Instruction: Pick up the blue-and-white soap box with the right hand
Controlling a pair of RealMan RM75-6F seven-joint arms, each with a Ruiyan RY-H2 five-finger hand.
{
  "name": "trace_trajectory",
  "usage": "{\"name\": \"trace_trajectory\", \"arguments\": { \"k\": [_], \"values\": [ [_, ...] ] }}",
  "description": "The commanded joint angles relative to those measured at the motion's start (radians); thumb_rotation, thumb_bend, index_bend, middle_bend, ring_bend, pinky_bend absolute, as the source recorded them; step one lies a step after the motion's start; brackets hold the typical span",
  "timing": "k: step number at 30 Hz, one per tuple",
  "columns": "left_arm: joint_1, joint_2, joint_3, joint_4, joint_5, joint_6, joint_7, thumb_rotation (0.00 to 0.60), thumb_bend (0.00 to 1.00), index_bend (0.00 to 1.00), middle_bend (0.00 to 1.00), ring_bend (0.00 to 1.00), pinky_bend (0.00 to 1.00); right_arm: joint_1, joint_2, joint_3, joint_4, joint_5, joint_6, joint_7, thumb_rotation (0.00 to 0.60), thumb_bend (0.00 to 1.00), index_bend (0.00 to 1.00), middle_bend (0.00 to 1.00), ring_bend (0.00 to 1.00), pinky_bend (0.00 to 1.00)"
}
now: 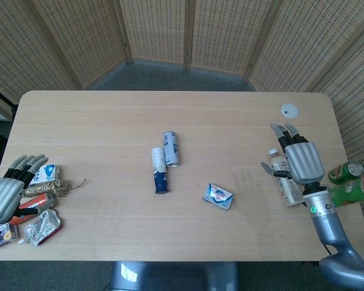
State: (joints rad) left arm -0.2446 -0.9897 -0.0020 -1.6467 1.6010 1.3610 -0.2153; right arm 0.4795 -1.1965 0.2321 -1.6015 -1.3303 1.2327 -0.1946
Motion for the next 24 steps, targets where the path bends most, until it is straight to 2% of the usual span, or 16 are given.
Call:
{"name": "trace_trajectory", "arguments": {
  "k": [1, 12, 16, 21, 24],
  "values": [
    [-0.002, -0.001, 0.0, 0.0, 0.0, -0.003, -0.001, 0.404, 0.29, 0.0, 0.0, 0.0, 0.0, -0.003, 0.001, -0.003, -0.004, -0.001, 0.004, 0.0, 0.35, 0.26, 0.0, 0.17, 0.09, 0.4],
    [-0.002, -0.003, 0.001, -0.003, 0.01, 0.007, -0.003, 0.405, 0.29, 0.0, 0.0, 0.0, 0.0, -0.012, 0.016, -0.019, -0.079, -0.001, -0.001, 0.007, 0.35, 0.26, 0.0, 0.16, 0.09, 0.4],
    [-0.011, -0.008, 0.001, 0.002, 0.013, -0.004, -0.005, 0.407, 0.29, 0.0, 0.0, 0.0, 0.0, -0.009, 0.012, -0.04, -0.126, 0.012, -0.029, -0.024, 0.349, 0.26, 0.0, 0.12, 0.07, 0.4],
    [-0.025, -0.021, -0.001, 0.016, 0.019, -0.018, -0.016, 0.406, 0.29, 0.0, 0.0, 0.0, 0.0, 0.003, -0.034, -0.087, -0.171, 0.037, -0.087, -0.089, 0.349, 0.26, 0.0, 0.1, 0.07, 0.46],
    [-0.034, -0.029, -0.001, 0.026, 0.023, -0.028, -0.025, 0.406, 0.29, 0.0, 0.0, 0.0, 0.0, 0.014, -0.08, -0.112, -0.175, 0.056, -0.118, -0.133, 0.349, 0.26, 0.0, 0.05, 0.02, 0.47]
  ]
}}
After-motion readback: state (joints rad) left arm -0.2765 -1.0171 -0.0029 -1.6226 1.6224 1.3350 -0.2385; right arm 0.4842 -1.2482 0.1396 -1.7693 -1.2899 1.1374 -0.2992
